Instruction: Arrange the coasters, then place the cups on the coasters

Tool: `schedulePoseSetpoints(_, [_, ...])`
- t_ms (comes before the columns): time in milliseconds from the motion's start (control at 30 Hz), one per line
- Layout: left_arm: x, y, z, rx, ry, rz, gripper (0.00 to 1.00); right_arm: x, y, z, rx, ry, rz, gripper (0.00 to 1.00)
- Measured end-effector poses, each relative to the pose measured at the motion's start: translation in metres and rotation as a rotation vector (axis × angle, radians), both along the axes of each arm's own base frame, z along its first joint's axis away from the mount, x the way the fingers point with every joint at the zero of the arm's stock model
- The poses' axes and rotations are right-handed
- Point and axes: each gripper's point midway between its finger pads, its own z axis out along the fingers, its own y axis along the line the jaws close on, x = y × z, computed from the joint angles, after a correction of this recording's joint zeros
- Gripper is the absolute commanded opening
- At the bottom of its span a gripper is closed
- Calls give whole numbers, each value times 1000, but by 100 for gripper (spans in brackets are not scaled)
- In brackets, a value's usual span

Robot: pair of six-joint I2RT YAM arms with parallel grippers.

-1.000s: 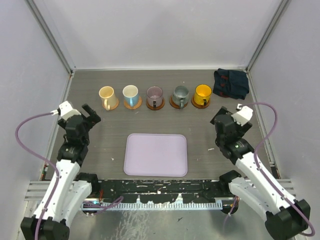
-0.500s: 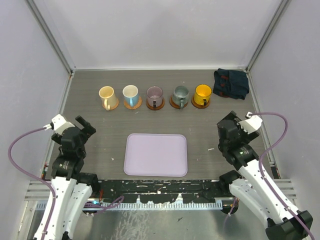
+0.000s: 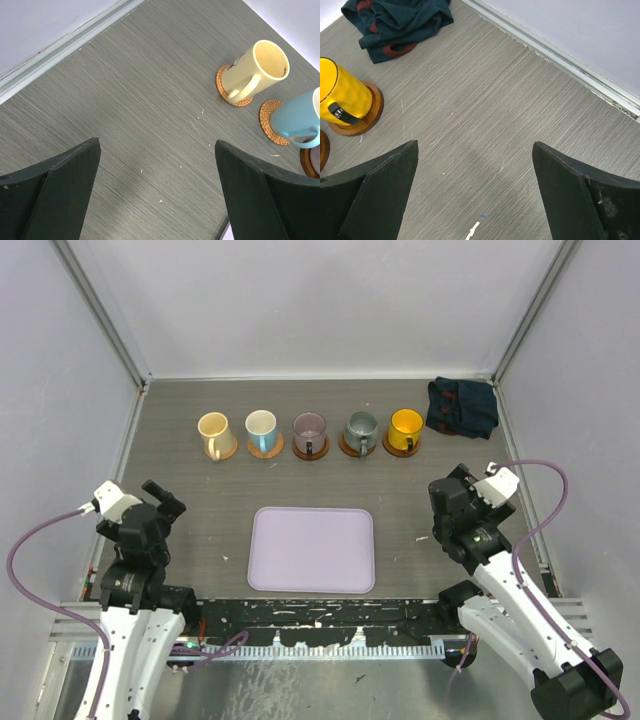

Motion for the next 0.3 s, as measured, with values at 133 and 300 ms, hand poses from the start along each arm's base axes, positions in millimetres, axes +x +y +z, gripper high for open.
schedulePoseSetpoints(133, [2, -1, -4, -12, 12, 6, 98, 0, 0, -2, -8, 12, -3, 100])
schedulePoseSetpoints(300, [3, -1, -8, -15, 32, 10, 98, 0, -1, -3, -11, 15, -4, 100])
